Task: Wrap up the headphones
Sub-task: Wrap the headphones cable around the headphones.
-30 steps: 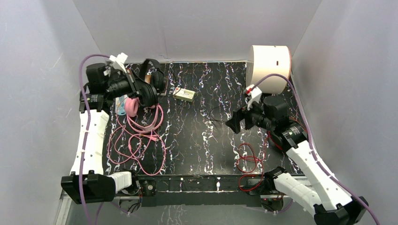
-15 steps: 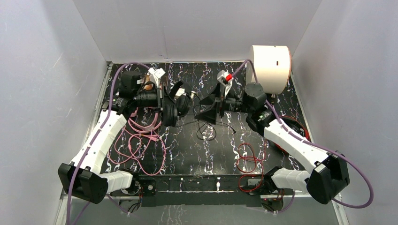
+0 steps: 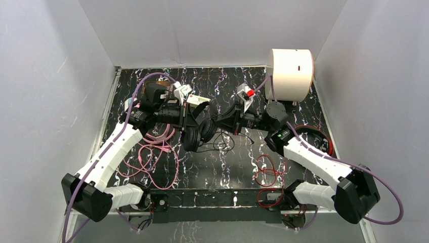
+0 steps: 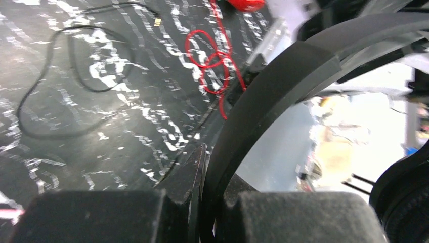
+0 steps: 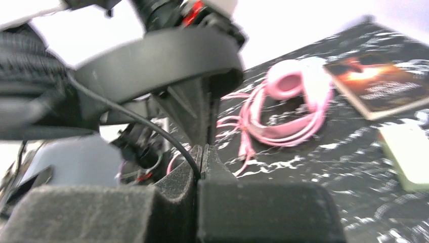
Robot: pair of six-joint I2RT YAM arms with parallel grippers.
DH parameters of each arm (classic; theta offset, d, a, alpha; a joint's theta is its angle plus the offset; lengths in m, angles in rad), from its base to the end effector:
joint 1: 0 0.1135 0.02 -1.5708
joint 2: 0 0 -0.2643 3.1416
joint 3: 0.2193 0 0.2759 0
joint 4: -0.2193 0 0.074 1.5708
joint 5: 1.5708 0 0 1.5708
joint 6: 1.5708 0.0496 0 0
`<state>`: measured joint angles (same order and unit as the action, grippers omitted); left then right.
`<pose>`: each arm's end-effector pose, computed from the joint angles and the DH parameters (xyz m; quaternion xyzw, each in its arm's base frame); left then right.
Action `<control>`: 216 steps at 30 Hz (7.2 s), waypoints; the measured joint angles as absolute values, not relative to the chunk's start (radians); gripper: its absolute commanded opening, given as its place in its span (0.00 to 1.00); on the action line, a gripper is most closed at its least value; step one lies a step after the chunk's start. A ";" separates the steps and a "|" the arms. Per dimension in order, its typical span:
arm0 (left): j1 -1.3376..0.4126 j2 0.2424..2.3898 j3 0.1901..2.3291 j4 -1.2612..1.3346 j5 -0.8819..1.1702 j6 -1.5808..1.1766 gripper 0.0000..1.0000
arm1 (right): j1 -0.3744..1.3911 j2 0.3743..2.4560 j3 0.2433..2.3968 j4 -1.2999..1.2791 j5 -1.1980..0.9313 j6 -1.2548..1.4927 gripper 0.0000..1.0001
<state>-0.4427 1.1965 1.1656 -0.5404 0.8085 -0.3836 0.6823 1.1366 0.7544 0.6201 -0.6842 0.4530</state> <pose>0.2426 -0.1547 0.3526 0.2123 0.8010 -0.4931 0.2649 0.2056 0.2074 0.3350 -0.3286 0.5484 0.5730 0.5128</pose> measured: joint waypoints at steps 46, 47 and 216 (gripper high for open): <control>-0.447 0.820 1.025 -0.530 -0.289 -0.144 0.00 | 0.680 0.724 1.156 -0.298 -0.122 0.163 0.00; -0.447 0.813 1.014 -0.530 -0.262 -0.133 0.00 | 0.680 0.723 1.163 -0.299 -0.098 0.150 0.00; -0.592 1.316 1.483 0.241 -1.018 -0.313 0.00 | 1.163 1.462 0.756 0.459 -0.103 0.344 0.00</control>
